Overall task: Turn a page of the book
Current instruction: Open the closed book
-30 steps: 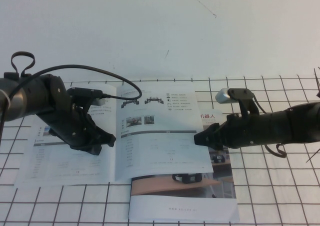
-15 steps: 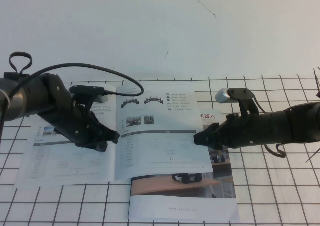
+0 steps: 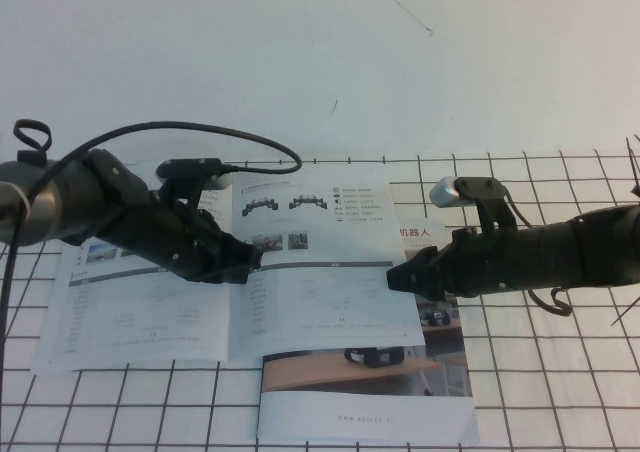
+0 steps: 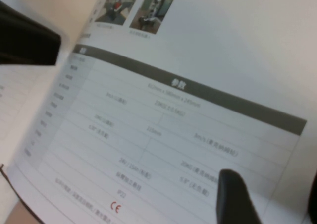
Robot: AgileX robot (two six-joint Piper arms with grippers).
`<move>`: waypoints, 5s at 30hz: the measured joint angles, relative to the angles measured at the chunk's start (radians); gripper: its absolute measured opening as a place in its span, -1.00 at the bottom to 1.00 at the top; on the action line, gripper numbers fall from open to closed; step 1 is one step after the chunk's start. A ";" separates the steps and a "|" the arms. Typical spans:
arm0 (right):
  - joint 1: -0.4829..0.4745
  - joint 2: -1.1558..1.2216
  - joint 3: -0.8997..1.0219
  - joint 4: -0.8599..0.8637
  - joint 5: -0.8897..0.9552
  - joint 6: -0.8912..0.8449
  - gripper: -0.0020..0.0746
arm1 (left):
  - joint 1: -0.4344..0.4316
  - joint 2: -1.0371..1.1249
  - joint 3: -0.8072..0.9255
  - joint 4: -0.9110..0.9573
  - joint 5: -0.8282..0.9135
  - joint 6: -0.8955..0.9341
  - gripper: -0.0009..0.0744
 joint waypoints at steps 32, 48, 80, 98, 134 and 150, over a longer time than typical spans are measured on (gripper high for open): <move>0.004 -0.011 0.000 -0.025 -0.048 -0.042 -0.08 | 0.000 0.067 -0.019 -0.043 0.025 0.006 -0.98; -0.002 -0.011 0.004 0.032 0.038 -0.076 -0.07 | 0.000 0.067 -0.020 -0.043 0.025 0.004 -0.98; -0.006 0.071 -0.005 0.082 0.208 -0.133 -0.07 | 0.000 0.067 -0.021 -0.042 0.025 0.007 -0.98; 0.004 0.088 -0.072 0.055 0.217 -0.112 -0.07 | 0.000 0.067 -0.021 -0.038 0.025 0.007 -0.98; -0.008 0.028 -0.075 -0.068 0.129 0.000 -0.07 | 0.000 0.067 -0.023 -0.026 0.025 0.007 -0.98; 0.000 0.028 -0.075 -0.010 0.099 -0.061 -0.07 | 0.000 0.067 -0.023 -0.026 0.025 0.010 -0.98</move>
